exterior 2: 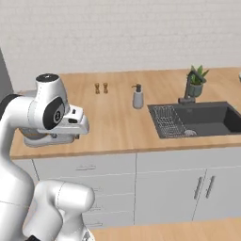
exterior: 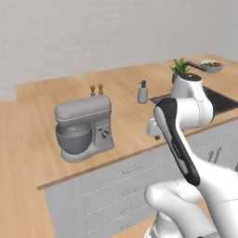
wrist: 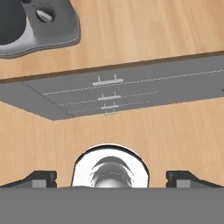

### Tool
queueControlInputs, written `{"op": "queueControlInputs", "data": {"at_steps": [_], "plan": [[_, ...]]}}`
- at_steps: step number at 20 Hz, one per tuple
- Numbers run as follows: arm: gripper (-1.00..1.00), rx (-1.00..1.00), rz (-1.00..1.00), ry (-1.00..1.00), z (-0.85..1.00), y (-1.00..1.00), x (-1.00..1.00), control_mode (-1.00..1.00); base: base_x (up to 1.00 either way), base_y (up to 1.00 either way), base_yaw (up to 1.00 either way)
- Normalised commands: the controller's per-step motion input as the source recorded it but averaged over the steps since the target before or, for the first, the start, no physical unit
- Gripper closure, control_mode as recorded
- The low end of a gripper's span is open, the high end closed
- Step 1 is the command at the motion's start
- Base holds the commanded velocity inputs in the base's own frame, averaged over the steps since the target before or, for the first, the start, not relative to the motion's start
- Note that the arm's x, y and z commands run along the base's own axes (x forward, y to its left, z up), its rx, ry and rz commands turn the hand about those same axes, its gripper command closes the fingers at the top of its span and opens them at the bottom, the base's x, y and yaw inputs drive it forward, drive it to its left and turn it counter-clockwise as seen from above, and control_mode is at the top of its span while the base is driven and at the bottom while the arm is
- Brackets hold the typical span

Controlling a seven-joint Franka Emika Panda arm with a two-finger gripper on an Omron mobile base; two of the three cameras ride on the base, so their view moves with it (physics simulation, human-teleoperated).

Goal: Navigate to the microwave.

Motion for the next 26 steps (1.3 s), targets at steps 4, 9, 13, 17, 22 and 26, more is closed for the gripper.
{"op": "queueControlInputs", "data": {"at_steps": [4, 9, 13, 17, 22, 26], "plan": [[-1.00, 0.00, 0.00, 0.00, 0.00, 0.00, 0.00, 1.00, 0.00, -0.60, -0.60], [-1.00, 0.00, 0.00, 0.00, 0.00, 0.00, 0.00, 1.00, 0.00, -0.67, -0.59], [-1.00, 0.00, 0.00, 0.00, 0.00, 0.00, 0.00, 1.00, 0.00, -0.65, -0.59], [-1.00, 0.00, 0.00, 0.00, 0.00, 0.00, 0.00, 1.00, 0.07, -0.60, -0.62], [-1.00, 0.00, 0.00, 0.00, 0.00, 0.00, 0.00, 1.00, 0.26, -0.40, -0.70], [-1.00, 0.00, 0.00, 0.00, 0.00, 0.00, 0.00, 1.00, 0.29, -0.32, -0.73]]}}
